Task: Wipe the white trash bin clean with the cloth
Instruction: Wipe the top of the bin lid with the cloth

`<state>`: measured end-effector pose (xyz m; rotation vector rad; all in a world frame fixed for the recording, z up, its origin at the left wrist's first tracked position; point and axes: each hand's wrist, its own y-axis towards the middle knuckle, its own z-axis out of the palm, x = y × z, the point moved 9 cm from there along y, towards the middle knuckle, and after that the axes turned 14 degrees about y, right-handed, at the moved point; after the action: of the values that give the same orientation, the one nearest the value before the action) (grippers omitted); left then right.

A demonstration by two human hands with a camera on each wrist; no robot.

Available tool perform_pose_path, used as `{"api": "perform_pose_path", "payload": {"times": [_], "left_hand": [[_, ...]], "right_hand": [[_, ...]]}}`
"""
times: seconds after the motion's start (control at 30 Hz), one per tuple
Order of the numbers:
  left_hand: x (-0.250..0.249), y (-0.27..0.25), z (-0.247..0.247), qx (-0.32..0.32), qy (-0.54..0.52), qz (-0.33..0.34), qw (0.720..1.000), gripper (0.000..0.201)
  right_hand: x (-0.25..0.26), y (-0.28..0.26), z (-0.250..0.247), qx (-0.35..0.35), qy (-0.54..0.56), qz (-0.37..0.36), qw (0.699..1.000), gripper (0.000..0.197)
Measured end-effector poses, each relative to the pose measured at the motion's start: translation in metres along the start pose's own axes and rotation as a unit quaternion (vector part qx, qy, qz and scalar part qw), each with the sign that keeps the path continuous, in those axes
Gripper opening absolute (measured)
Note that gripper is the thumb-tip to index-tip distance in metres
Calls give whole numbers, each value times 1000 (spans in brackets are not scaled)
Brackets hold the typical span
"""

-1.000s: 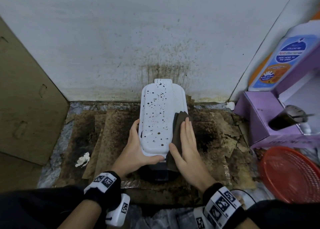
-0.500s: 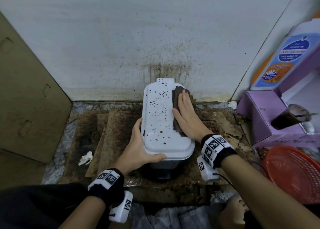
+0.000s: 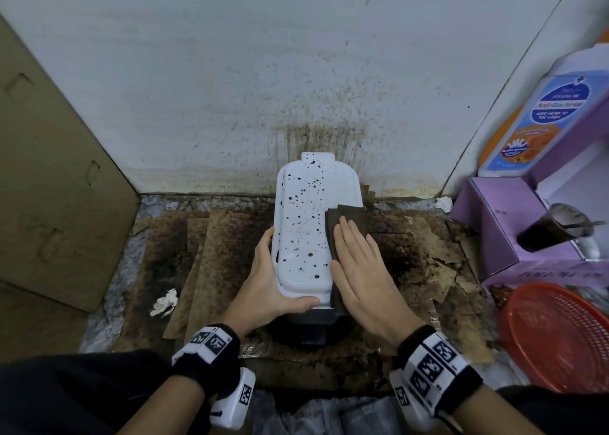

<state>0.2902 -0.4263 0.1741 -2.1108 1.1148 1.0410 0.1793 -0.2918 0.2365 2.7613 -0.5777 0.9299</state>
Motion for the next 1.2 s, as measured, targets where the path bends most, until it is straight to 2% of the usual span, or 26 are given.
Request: {"api": "perform_pose_path", "payload": {"times": [0.23,0.37,0.6,0.73,0.93,1.2], "left_hand": [[0,0,1,15,-8,-3,1000,148],[0,0,0,14,-19,-2,1000,147],[-1,1,-1,14,-25,-8,1000,147],[1,1,-1,16,-23,-13,1000,147],[0,-1,0,13,-17,-11,1000,147],[-4,-4,1,7,-9,-5,1000,147]], "right_hand": [[-15,48,-13,52,-53,-27,997,70],[-32,91,-21,80,-36,-6,996,63],[-55,165,-36,87,-38,-10,995,62],[-56,179,-42,75,-39,-19,996,61],[-59,154,-32,71,-26,-5,997,64],[-23,48,-12,43,-33,-5,999,62]]}}
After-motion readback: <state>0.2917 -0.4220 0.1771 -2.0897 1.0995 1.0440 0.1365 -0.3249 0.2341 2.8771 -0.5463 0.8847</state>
